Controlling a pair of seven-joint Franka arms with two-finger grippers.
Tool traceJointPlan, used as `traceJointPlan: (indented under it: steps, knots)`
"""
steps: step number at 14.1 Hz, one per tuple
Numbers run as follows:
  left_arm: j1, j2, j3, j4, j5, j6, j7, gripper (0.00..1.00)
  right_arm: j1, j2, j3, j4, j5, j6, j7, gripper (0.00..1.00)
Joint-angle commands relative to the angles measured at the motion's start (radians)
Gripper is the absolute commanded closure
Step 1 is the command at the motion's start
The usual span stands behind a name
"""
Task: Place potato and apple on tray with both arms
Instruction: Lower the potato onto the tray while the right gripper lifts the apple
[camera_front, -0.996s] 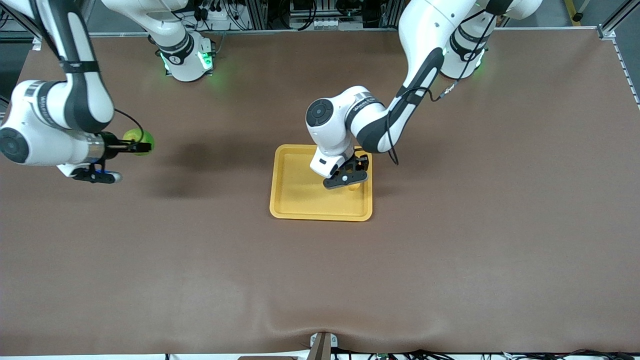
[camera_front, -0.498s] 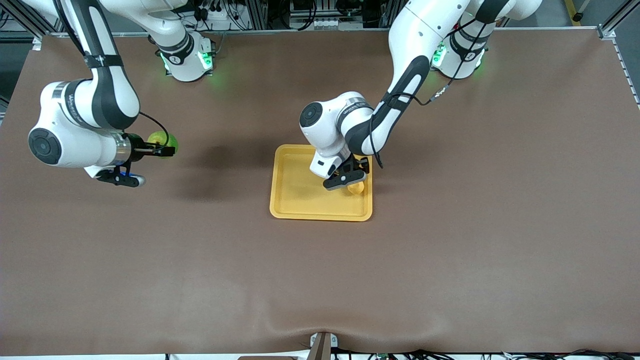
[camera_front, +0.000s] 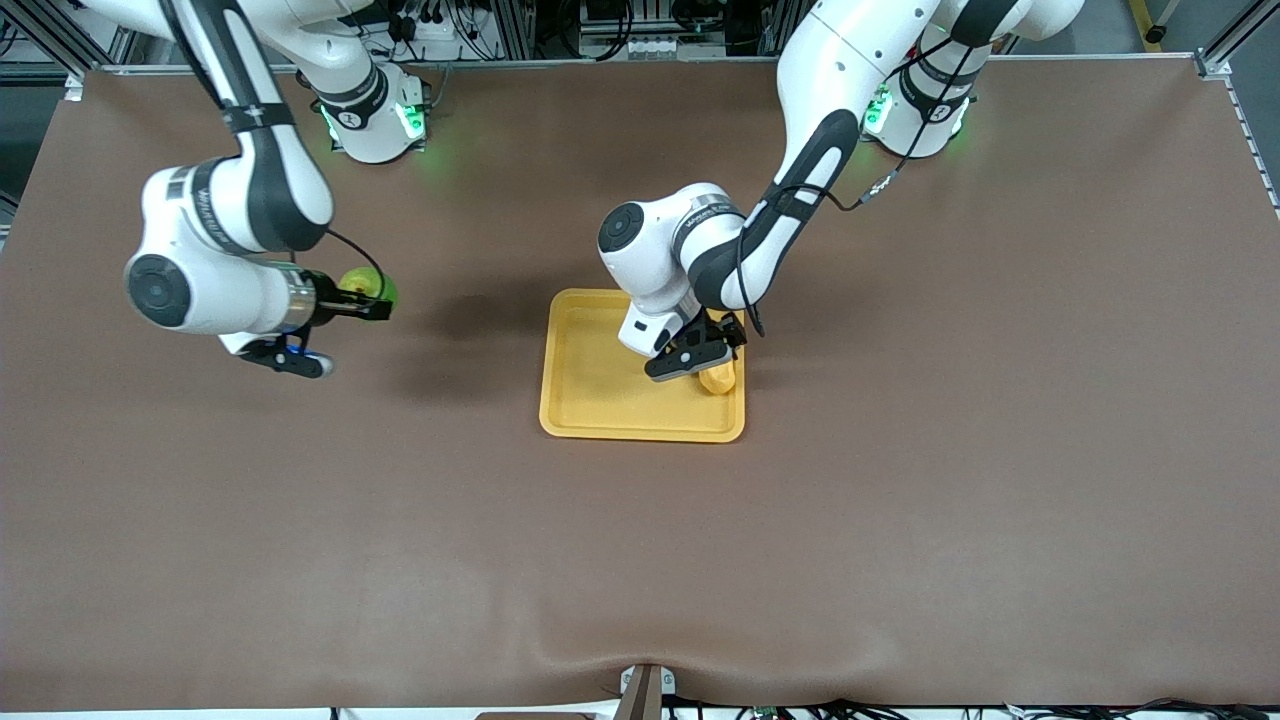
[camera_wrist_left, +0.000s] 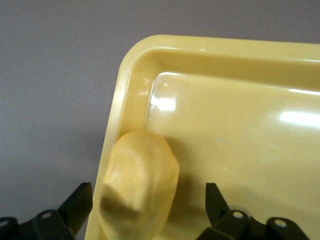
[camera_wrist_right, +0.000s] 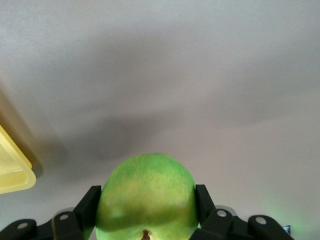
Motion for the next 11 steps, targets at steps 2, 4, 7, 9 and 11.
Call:
traceJointPlan:
  steps: [2, 4, 7, 9, 11]
  knots:
    - [-0.006, -0.009, 0.007, 0.032, 0.013, -0.008, 0.04, 0.0, 0.061, 0.027, -0.01, 0.007, 0.067, 0.043, 0.067, 1.0]
    - [0.003, -0.021, 0.009, 0.072, 0.0, -0.021, 0.059, 0.0, 0.109, 0.046, -0.01, 0.007, 0.075, 0.08, 0.134, 1.0]
    - [0.057, -0.039, 0.009, 0.081, -0.013, -0.022, 0.124, 0.0, 0.189, 0.07, -0.01, 0.007, 0.101, 0.147, 0.24, 1.0]
    - [0.089, -0.059, 0.009, 0.083, -0.037, -0.022, 0.183, 0.0, 0.232, 0.098, -0.01, 0.01, 0.159, 0.202, 0.286, 1.0]
    - [0.126, -0.082, 0.009, 0.08, -0.053, -0.022, 0.239, 0.0, 0.285, 0.132, -0.01, 0.019, 0.187, 0.264, 0.363, 1.0]
